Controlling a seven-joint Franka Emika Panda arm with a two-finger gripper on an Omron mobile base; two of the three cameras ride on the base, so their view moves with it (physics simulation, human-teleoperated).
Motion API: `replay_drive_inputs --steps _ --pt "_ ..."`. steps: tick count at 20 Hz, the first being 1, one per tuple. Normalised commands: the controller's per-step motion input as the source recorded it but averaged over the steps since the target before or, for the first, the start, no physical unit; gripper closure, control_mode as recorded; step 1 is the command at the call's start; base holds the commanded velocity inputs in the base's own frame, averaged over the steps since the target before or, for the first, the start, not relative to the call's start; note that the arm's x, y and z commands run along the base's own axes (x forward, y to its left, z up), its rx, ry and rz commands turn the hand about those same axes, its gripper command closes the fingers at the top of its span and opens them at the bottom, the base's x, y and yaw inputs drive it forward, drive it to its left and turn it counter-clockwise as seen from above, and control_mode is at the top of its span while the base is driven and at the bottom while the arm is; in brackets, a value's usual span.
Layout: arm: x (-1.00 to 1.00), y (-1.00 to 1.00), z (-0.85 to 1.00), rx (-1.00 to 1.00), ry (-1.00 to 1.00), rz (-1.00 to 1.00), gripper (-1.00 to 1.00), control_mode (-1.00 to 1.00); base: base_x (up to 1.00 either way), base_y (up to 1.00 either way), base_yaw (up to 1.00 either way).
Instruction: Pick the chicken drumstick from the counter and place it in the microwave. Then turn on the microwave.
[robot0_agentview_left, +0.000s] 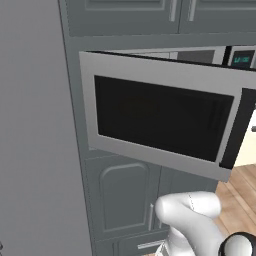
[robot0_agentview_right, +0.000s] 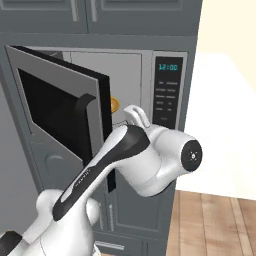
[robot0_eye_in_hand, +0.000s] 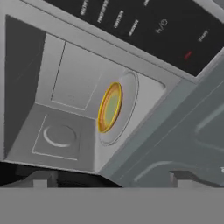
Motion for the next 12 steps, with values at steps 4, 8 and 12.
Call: replay_drive_inputs --steps 4,8,12 --pt "0.33 0.17 -0.14 0.24 0.20 0.05 -1.00 -1.00 0.00 0.00 0.00" --pt "0.14 0.23 -0.24 0.26 0.12 0.07 -1.00 -1.00 0.00 0.00 0.00" --pt "0.24 0.21 -0.30 0.27 0.10 0.07 -1.00 -1.00 0.00 0.00 0.00"
